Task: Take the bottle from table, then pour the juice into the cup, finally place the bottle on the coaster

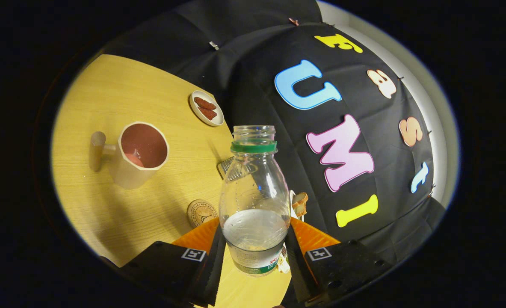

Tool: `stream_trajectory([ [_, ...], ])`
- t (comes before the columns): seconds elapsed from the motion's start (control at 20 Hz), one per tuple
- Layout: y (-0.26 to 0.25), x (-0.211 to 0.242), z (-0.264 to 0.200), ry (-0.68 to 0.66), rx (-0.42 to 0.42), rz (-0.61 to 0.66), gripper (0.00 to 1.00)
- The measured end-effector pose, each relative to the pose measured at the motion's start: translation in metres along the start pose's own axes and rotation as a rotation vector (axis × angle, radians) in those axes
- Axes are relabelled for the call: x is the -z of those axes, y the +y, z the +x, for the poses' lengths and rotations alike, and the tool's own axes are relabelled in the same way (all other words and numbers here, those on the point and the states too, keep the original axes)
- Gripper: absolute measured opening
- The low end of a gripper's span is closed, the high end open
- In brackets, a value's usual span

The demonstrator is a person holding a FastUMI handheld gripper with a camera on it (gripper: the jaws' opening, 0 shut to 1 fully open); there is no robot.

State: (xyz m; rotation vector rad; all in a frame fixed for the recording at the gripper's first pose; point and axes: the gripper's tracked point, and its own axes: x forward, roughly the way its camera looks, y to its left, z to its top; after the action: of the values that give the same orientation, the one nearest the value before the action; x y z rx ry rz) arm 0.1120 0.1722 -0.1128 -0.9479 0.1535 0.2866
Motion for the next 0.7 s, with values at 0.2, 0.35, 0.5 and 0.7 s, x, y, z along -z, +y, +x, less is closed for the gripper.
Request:
stream_trajectory([
  [0.2,0.009,-0.008,0.009,-0.001,-0.003,-0.071,0.70],
  [0.35,0.017,-0.016,0.016,-0.017,-0.007,-0.144,0.70],
  [0.5,0.029,-0.017,0.023,-0.024,-0.033,-0.214,0.70],
  [0.7,0.037,-0.013,0.026,-0.021,-0.048,-0.262,0.70],
])
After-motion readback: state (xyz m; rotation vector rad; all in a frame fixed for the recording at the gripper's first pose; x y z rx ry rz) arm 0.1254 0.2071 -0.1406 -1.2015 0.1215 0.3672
